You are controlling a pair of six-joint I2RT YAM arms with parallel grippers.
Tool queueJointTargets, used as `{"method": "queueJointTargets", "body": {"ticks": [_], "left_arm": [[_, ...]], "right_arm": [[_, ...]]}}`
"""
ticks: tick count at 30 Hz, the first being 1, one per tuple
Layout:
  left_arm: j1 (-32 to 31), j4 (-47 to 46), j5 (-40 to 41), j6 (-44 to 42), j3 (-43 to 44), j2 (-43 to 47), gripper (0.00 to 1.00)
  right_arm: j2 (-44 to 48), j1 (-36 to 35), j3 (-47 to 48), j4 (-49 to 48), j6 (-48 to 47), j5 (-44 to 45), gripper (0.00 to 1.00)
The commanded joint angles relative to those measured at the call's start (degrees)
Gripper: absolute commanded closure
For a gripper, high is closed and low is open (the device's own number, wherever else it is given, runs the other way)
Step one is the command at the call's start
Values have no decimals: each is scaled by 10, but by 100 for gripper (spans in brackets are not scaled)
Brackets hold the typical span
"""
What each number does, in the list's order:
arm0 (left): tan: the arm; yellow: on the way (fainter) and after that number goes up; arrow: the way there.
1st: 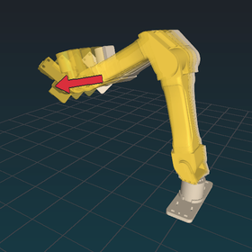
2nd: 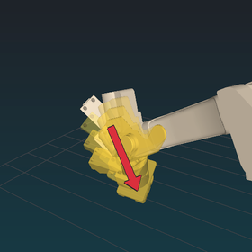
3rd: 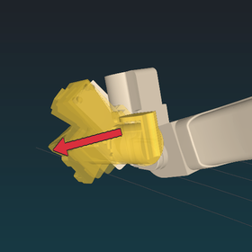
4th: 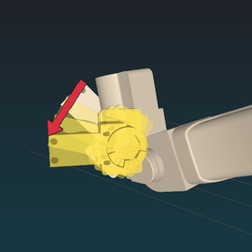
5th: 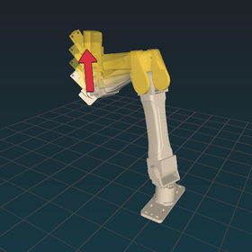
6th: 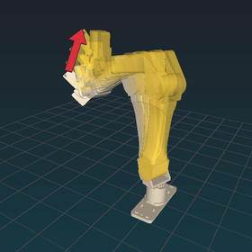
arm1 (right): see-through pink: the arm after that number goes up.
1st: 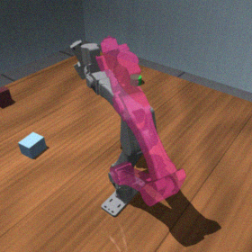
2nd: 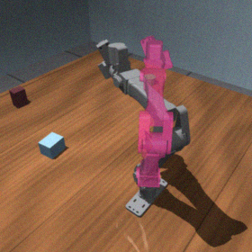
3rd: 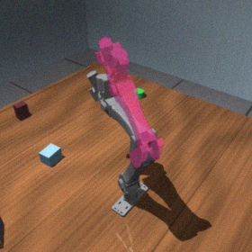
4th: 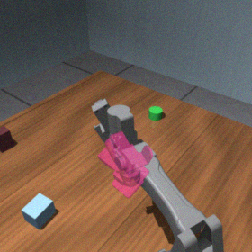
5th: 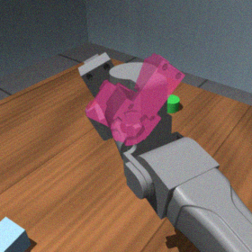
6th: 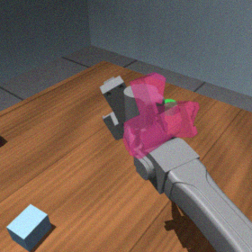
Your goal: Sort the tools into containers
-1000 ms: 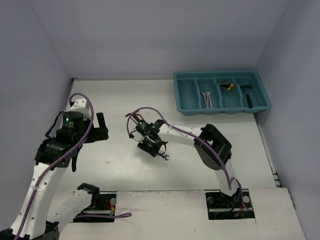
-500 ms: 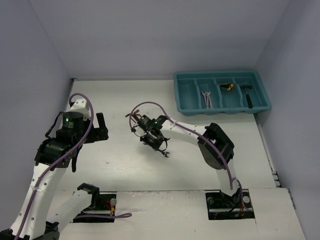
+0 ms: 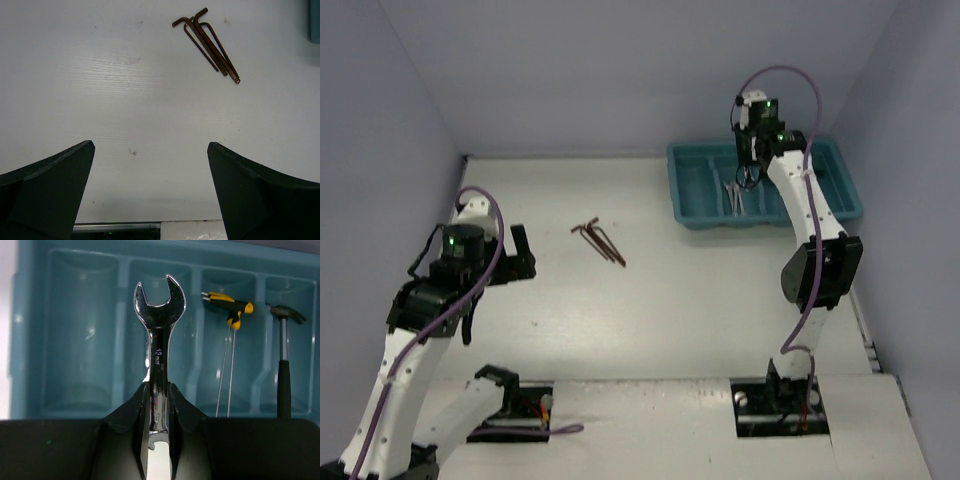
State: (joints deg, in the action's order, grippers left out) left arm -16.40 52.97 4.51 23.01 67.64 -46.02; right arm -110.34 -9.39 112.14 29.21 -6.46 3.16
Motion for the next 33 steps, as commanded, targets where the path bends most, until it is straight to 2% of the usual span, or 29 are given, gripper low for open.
{"method": "queueJointTargets", "body": {"ticks": [1, 4, 8, 10, 14, 20, 25, 33], "left_arm": [[2, -23, 6, 14, 11, -8, 4], [2, -23, 1, 20, 15, -14, 5], [2, -24, 0, 24, 16, -19, 5], [2, -25, 2, 28, 15, -21, 5], [2, -24, 2, 35, 10, -26, 5], [2, -25, 7, 47, 2, -31, 5], [3, -25, 9, 47, 4, -35, 5], [2, -23, 6, 49, -1, -24, 5]], "right_arm": [[-111, 16, 68, 10, -3, -27, 94], [-152, 21, 94, 10, 8, -45, 78], [-148, 16, 121, 7, 22, -45, 65], [-135, 4, 125, 8, 15, -41, 62], [-82, -53, 98, 7, -14, -47, 60], [-34, -186, 24, 3, -12, -79, 62], [-80, -287, 9, -11, 20, -70, 65], [-187, -332, 59, -47, 49, -35, 66]]}}
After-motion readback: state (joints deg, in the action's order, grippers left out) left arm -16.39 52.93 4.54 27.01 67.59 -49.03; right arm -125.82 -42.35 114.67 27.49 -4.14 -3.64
